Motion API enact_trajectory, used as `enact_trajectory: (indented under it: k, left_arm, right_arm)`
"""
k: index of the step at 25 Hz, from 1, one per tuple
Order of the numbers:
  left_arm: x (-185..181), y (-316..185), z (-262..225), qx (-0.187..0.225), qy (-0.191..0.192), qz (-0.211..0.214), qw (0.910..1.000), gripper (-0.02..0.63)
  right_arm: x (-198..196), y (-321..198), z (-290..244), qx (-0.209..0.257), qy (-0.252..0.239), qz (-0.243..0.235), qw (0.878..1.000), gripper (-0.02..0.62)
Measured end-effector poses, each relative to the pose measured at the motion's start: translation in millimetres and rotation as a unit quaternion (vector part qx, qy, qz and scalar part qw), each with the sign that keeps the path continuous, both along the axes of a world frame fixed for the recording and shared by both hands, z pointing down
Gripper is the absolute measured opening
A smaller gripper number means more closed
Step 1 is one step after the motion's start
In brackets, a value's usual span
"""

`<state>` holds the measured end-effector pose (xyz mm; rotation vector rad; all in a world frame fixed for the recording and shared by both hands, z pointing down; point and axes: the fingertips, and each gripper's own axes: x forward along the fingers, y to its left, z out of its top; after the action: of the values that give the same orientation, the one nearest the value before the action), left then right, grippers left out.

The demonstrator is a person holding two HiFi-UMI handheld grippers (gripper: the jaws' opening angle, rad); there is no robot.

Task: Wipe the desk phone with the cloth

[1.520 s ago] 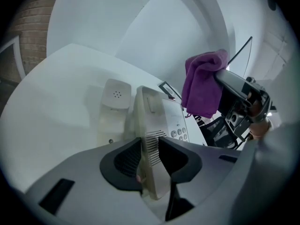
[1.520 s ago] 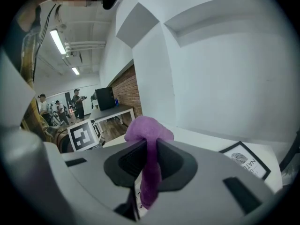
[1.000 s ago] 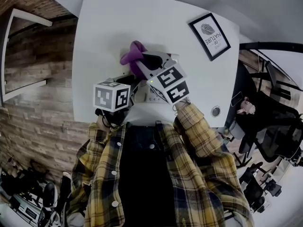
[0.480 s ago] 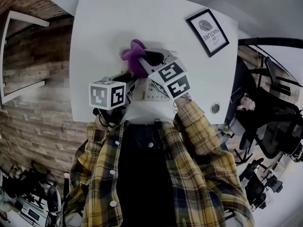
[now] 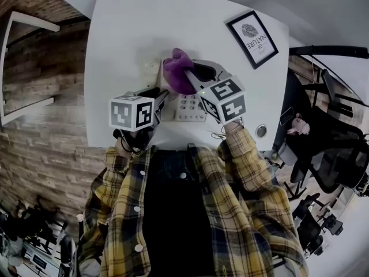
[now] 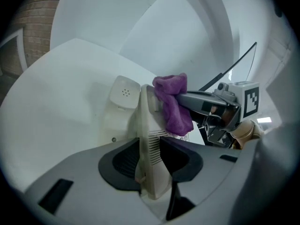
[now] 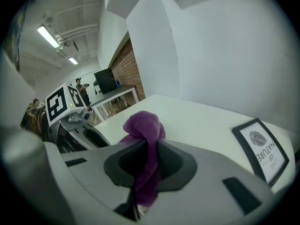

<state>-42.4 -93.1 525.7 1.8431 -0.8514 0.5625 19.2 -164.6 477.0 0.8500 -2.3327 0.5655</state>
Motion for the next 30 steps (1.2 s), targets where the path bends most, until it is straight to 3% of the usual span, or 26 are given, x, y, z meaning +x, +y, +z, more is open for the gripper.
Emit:
enact_trajectory:
  k: [9,21,25,30]
  left_arm:
    - [-4.3,0.1,3.0,-0.004,-0.003,0.003,1.0,0.141]
    - [-2.2,0.3,1.7,-0.002,-0.009,0.009,0.9999,0.137]
    - [-2.0,-0.8,2.1,-0.001,-0.008,0.01,0.9999,0.137]
    - [-1.5,-1.0,1.7,-0.001,-0.008,0.009,0.9999,0.137]
  right_arm:
    - [71.8,2.2,5.9,-0.017,-0.003,0.08,0.997,0.06]
    - [102.4,16.1,6.2,-0.027,0.003,0.133,0.991,0.06]
    - [97.8,19.6,-3.4,-0.024,-0.015,0.138,0.99,0.06]
    - [56.8,21.2,-32.4,-0.001,-0.051,0.098,0.994,0.06]
